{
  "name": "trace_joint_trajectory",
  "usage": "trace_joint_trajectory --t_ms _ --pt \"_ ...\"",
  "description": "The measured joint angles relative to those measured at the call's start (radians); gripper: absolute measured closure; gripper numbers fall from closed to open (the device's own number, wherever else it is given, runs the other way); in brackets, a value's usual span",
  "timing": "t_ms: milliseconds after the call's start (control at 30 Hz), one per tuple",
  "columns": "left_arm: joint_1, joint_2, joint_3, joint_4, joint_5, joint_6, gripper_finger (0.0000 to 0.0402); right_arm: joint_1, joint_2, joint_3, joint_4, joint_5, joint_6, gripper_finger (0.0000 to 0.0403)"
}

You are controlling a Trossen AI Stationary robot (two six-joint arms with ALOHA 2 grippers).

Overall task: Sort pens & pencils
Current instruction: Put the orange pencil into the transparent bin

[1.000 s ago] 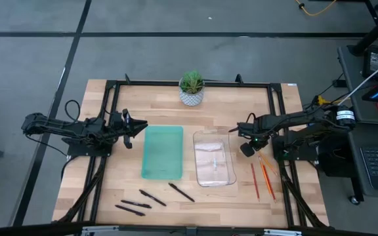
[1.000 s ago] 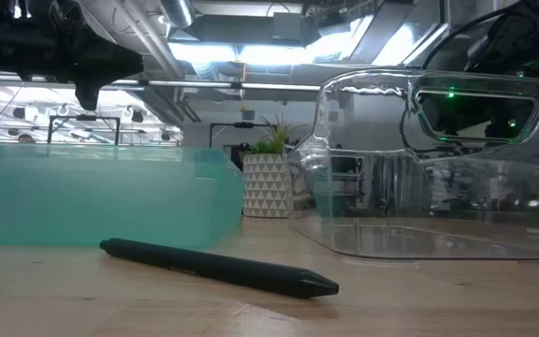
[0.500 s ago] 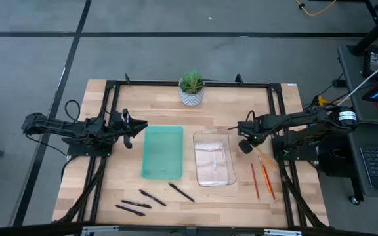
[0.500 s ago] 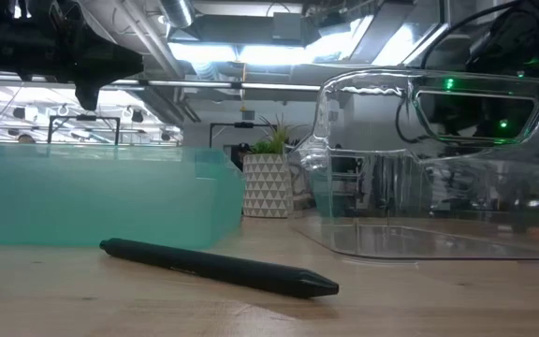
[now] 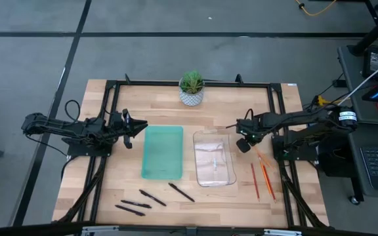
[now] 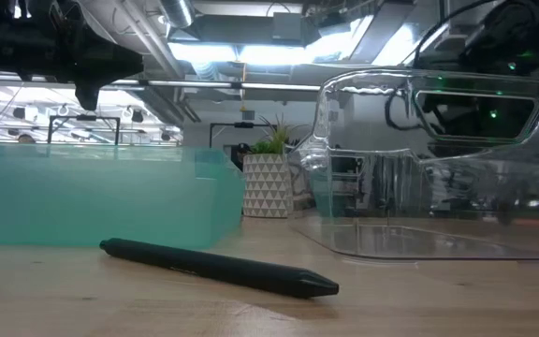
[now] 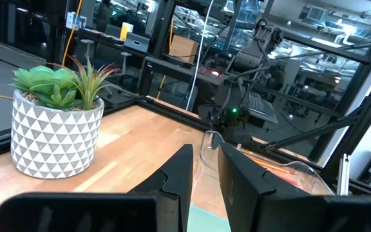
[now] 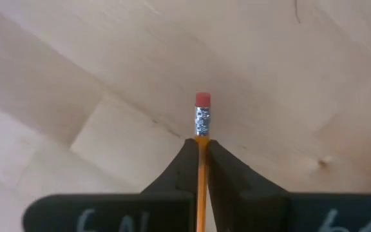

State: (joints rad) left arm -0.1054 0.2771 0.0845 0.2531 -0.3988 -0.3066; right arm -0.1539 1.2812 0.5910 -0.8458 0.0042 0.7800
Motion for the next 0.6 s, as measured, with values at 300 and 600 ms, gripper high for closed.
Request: trace_joint_trajectory --t_ms 300,600 --pt "0.0 0.0 0.0 0.0 0.0 0.0 0.0333 0.0 0.0 0.232 -0.228 -0.003 -0.029 0.0384" --pt "0.0 0.0 0.0 0.0 0.0 0.001 0.0333 0.0 -0.002 0.546 -0.313 -0.041 -0.057 0.0384"
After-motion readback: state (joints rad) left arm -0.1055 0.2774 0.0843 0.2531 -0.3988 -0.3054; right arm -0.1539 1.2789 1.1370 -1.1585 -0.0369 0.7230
